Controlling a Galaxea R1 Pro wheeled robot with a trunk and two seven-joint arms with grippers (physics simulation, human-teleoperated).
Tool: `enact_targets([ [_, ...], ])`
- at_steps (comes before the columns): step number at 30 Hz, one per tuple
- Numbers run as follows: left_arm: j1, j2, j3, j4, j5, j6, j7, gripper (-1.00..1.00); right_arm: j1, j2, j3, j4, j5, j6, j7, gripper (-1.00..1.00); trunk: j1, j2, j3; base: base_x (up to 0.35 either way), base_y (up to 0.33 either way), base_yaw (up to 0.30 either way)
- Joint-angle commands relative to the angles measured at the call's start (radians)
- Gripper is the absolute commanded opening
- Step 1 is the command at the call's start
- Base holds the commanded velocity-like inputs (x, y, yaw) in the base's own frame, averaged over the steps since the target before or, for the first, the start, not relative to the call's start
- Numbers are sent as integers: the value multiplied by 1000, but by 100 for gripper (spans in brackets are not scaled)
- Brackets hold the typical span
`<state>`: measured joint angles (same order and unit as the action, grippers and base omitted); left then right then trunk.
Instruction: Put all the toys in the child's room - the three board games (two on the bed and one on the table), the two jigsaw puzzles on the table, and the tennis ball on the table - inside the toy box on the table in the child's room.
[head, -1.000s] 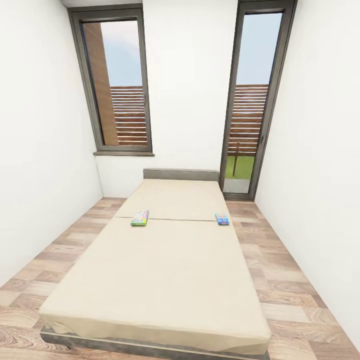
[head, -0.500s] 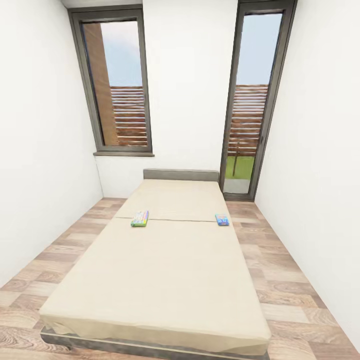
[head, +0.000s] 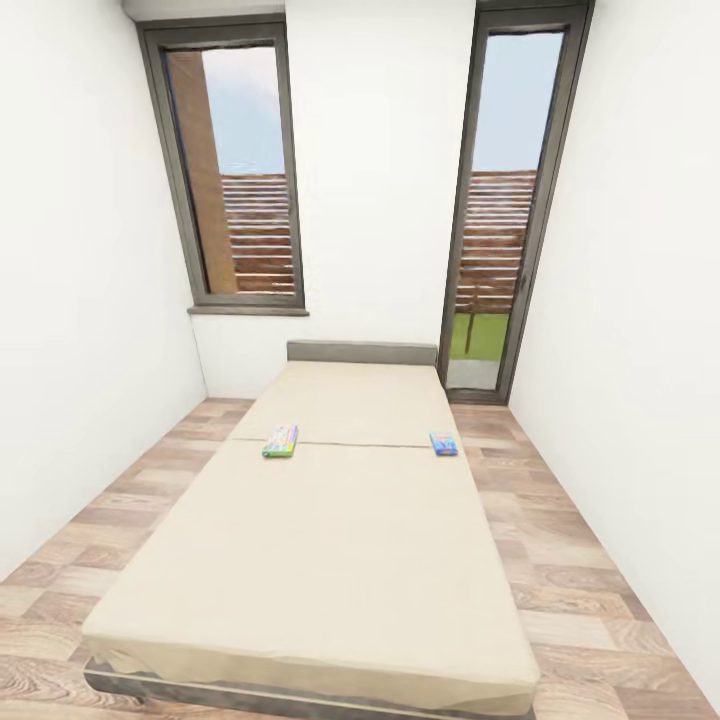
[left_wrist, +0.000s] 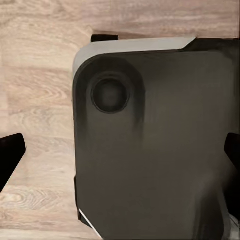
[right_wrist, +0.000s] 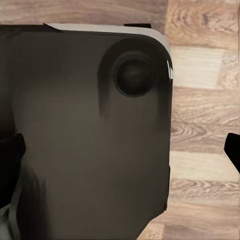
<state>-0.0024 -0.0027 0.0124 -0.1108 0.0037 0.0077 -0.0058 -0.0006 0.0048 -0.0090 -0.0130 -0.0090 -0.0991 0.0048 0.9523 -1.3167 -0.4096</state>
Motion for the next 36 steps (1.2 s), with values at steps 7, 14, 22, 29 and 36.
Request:
enact_targets([
  [7, -22, 40, 6, -126, 3, 70, -4, 100, -14, -8, -5, -96, -4, 9, 12, 100, -27, 49, 21, 0, 0, 0],
  [14, -44, 79, 14, -320, 5, 244, -30, 100, -53, -3, -6, -208, -6, 171, 17, 100, -54, 98, 43, 0, 0, 0],
  [22, -49, 122, 105, -630, 3, 492, -178, 100, -65, -3, -17, -509, -26, 422, 18, 100, -84, 154, 68, 0, 0, 0],
  [29, -50, 144, 192, -895, 2, 664, -261, 100, -60, -6, -43, -854, -74, 665, 19, 100, -111, 203, 90, 0, 0, 0],
  [36, -50, 160, 291, -1192, 3, 864, -377, 100, -57, -10, -47, -1259, -155, 838, 31, 100, -138, 252, 112, 0, 0, 0],
])
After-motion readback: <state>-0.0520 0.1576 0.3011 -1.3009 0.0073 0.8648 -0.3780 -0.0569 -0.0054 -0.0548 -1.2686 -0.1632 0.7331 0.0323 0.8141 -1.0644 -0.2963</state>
